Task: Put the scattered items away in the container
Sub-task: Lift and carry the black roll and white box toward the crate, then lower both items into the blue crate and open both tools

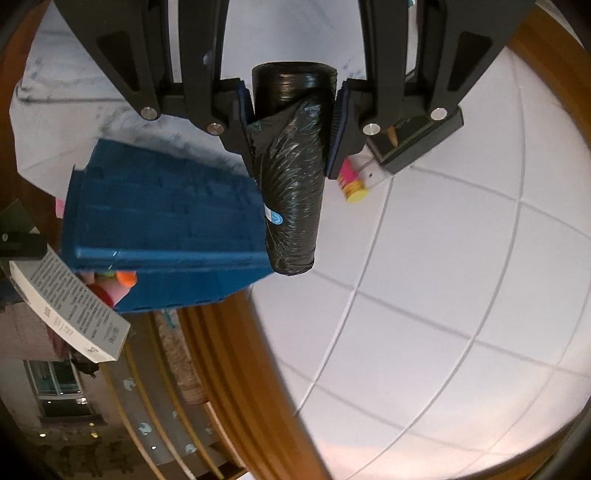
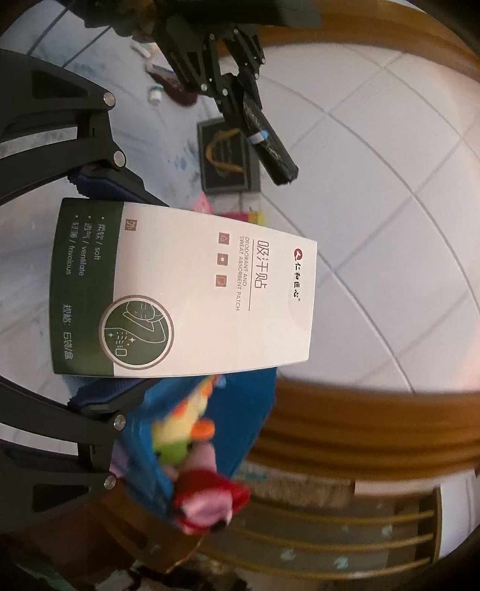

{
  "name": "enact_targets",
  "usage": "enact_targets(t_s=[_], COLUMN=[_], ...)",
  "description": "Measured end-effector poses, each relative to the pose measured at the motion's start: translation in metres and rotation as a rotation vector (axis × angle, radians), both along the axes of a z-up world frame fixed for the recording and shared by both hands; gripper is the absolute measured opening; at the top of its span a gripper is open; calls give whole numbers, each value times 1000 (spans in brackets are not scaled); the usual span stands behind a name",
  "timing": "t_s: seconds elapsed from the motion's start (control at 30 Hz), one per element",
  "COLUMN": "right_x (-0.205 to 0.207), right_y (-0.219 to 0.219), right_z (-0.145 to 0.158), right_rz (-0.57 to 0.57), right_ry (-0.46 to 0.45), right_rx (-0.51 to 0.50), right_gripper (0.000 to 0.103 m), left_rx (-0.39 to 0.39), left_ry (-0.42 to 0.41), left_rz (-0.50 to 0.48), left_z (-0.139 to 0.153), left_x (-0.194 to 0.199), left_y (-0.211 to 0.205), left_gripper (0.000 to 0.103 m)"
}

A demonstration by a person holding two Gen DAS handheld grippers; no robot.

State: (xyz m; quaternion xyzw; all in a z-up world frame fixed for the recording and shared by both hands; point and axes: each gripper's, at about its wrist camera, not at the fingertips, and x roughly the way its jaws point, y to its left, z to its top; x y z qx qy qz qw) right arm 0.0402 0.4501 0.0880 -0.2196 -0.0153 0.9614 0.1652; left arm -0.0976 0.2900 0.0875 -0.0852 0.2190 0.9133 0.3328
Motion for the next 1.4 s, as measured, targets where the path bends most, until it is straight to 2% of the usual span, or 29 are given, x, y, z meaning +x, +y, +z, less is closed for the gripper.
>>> enact_targets(t_s=[0.2,0.4,0.57,0.7,1.03,1.4], right_x=[36,53,33,6,-62,-91], right_y=[67,159,229,273,320,339], right_z=[20,47,65,77,78,80], right_rz=[-30,-26,8,26,47,55], right_ry=[59,63,43,37,-6,-17], right_rx=[6,40,31,-5,-56,-82], right_gripper=[77,77,77,77,77,77], left_rx=[35,81,92,72,28,23], left_ry=[41,48,47,27,-22,-41], left_rz=[7,0,12,16,39,72], left_z=[25,48,58,69,80,78], left_x=[22,39,39,28,-10,-31], left_y=[62,137,205,254,321,352], left_gripper=[34,34,34,34,34,34])
